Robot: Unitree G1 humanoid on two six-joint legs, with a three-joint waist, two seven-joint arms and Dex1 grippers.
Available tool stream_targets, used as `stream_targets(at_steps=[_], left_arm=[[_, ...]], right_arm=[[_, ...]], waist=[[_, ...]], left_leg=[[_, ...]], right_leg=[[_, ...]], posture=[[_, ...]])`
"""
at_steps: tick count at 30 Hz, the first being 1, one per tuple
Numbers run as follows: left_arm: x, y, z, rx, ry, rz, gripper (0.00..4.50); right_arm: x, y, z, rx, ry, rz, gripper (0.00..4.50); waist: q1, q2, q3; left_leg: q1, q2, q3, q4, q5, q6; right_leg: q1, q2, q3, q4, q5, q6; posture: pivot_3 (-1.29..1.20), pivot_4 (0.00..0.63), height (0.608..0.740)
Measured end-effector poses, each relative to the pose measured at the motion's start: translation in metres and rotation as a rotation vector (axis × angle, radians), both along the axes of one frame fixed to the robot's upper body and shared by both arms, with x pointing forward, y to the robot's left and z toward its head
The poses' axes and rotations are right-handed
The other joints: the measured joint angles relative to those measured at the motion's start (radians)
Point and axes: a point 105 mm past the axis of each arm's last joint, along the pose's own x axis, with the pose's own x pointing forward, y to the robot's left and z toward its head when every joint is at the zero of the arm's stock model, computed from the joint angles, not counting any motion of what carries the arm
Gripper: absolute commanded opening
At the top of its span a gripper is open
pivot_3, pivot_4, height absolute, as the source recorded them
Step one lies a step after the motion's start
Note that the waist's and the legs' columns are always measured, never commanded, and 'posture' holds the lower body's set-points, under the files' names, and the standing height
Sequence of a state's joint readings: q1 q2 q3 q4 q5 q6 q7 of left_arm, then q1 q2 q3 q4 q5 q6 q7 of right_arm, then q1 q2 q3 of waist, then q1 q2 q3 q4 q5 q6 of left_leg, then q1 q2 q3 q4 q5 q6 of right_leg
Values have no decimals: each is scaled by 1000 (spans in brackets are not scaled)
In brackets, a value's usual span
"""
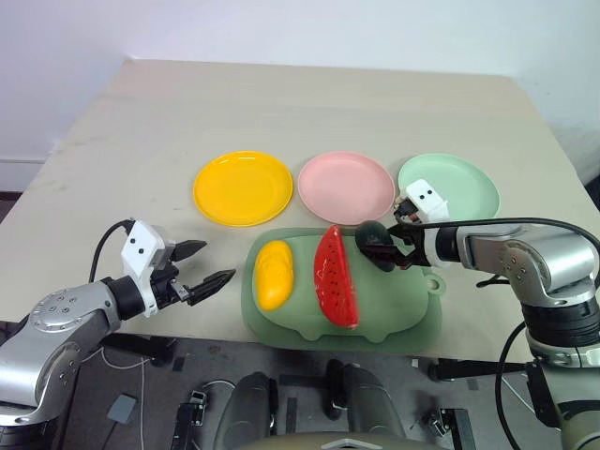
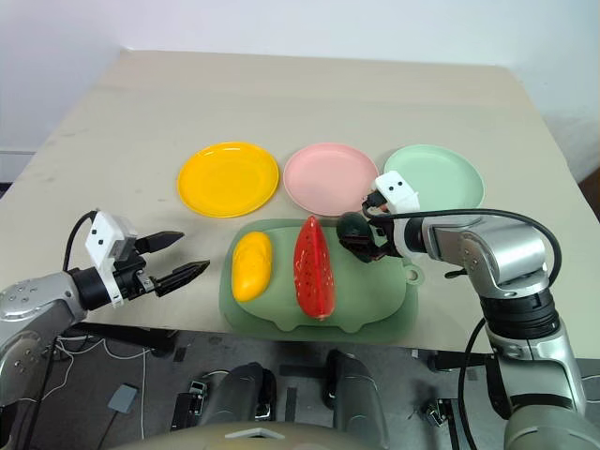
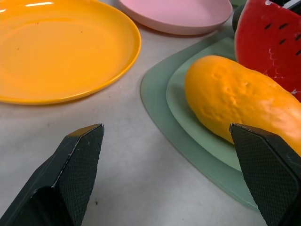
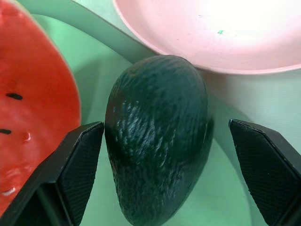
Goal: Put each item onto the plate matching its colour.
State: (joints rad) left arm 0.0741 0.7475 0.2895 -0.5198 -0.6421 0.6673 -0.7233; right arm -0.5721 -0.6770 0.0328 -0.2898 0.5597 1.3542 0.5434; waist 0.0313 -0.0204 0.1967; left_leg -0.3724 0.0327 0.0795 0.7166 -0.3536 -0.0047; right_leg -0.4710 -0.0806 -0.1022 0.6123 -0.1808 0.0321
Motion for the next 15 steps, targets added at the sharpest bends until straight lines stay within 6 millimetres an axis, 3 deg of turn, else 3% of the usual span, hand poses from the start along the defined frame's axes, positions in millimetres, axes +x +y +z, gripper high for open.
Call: stream_targets(at_steps=[2,6,12,15], left_arm=[[0,0,0,0,0,0,4500],[0,0,0,2,1,0,4500],[-1,2,-2,6,11,10,4500],[-2,4,-2,7,11,17,4500]], right_arm=[[1,1,-1,-1,-7,-2,4294],[2,4,-2,6,-10,-1,3238],[2,-4,7,14,-21,-6,3183],[15,-22,39,-16,-127,-44,3183]], waist=[[-3,0,0],[-6,0,0],[-19,0,0],[-22,0,0]], left_leg=[[0,0,0,0,0,0],[0,0,0,0,0,0],[0,0,0,0,0,0],[0,0,0,0,0,0]], right_leg=[[0,0,0,0,0,0],[0,0,0,0,0,0],[0,0,0,0,0,0],[0,0,0,0,0,0]], posture=[[0,150,740],[0,150,740],[0,150,740],[0,150,740]])
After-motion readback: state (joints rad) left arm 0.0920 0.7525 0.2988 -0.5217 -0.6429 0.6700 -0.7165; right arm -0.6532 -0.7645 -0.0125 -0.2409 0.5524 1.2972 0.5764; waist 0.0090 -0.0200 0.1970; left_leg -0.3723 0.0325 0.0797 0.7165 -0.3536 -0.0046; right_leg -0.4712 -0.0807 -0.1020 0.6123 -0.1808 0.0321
